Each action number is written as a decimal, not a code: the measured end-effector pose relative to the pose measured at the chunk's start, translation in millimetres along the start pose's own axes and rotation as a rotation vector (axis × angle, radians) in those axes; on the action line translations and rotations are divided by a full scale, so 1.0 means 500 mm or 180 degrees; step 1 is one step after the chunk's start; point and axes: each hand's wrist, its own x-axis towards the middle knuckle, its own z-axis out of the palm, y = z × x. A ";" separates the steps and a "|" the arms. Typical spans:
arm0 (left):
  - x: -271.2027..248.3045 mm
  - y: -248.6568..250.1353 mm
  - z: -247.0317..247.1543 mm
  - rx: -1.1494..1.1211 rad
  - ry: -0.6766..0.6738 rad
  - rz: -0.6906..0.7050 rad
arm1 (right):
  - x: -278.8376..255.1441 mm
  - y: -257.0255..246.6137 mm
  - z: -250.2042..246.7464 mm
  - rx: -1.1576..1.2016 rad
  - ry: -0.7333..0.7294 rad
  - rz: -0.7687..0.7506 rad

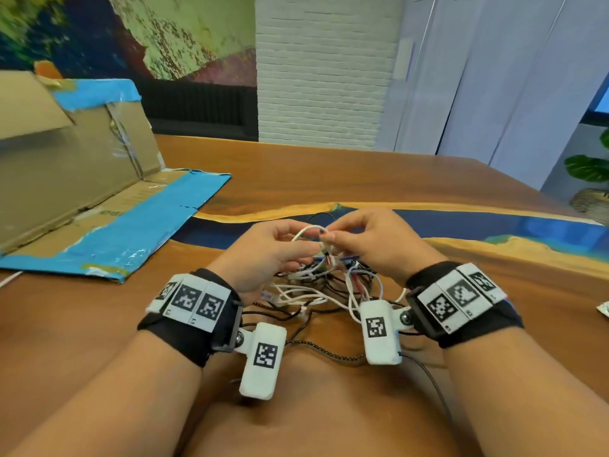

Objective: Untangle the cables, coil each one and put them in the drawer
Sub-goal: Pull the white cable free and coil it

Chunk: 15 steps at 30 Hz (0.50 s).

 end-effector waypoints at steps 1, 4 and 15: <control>-0.002 0.001 0.002 -0.0003 -0.0013 0.0032 | -0.002 0.006 0.003 0.0208 0.0155 -0.0072; -0.003 0.009 -0.001 -0.0071 0.0083 0.0122 | -0.007 0.027 0.008 0.1026 0.0589 -0.0281; -0.002 0.023 0.014 -0.0728 0.0448 0.0449 | -0.033 0.046 -0.012 0.2793 0.0976 -0.0107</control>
